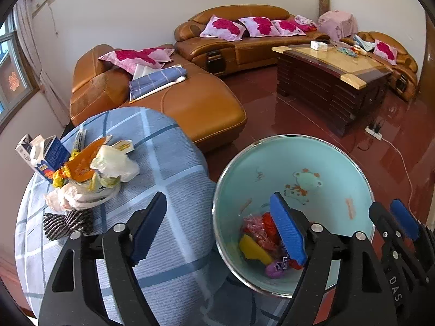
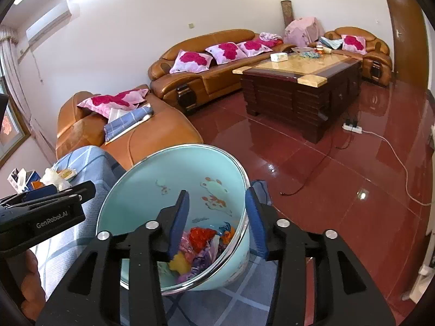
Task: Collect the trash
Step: 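Open both tools to drop the purple bag and sponge into the bucket, then grasp the black scrubber with the left tool while the right tool grasps the white plastic bags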
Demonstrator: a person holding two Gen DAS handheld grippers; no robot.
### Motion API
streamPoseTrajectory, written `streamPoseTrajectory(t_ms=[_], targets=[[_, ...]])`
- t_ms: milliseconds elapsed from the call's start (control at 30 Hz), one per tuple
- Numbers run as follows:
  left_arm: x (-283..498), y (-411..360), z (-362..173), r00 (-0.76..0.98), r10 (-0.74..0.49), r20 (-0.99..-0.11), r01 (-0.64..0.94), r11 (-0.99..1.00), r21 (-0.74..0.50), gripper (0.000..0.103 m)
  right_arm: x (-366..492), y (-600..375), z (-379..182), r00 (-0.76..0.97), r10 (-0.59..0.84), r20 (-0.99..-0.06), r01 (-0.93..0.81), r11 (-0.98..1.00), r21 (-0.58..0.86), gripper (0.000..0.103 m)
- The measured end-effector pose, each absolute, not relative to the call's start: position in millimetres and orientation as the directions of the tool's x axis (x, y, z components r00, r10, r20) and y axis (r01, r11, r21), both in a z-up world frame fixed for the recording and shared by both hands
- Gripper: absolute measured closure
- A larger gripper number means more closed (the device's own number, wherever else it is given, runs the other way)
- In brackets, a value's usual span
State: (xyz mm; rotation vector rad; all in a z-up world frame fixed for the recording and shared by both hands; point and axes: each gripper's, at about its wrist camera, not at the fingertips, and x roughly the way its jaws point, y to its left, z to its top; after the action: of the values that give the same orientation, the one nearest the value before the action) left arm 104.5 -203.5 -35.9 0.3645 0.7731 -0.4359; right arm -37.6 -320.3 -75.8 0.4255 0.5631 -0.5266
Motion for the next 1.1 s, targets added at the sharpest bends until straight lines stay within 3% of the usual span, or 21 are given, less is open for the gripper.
streamPoseTrajectory(t_ms=[167, 300, 600, 1100], targets=[[102, -183, -31, 0.655, -0.227, -0.721, 0.474, 0.866, 0.159, 0.019, -37, -313, -71, 0.727, -0.358, -0.586, 0.561, 0.802, 0.207, 0.039], [103, -164, -30, 0.669, -0.203, -0.715, 0.447, 0.878, 0.169, 0.019, -32, -303, -69, 0.724, -0.354, -0.592, 0.543, 0.822, 0.172, 0.035], [115, -99, -43, 0.661, -0.141, -0.737, 0.367, 0.917, 0.154, 0.018, -12, -277, -64, 0.729, -0.323, -0.604, 0.493, 0.859, 0.136, 0.035], [157, 33, -49, 0.68, 0.003, -0.733, 0.151, 0.978, 0.144, 0.018, 61, -187, -57, 0.772, -0.15, -0.617, 0.284, 0.951, 0.125, 0.038]])
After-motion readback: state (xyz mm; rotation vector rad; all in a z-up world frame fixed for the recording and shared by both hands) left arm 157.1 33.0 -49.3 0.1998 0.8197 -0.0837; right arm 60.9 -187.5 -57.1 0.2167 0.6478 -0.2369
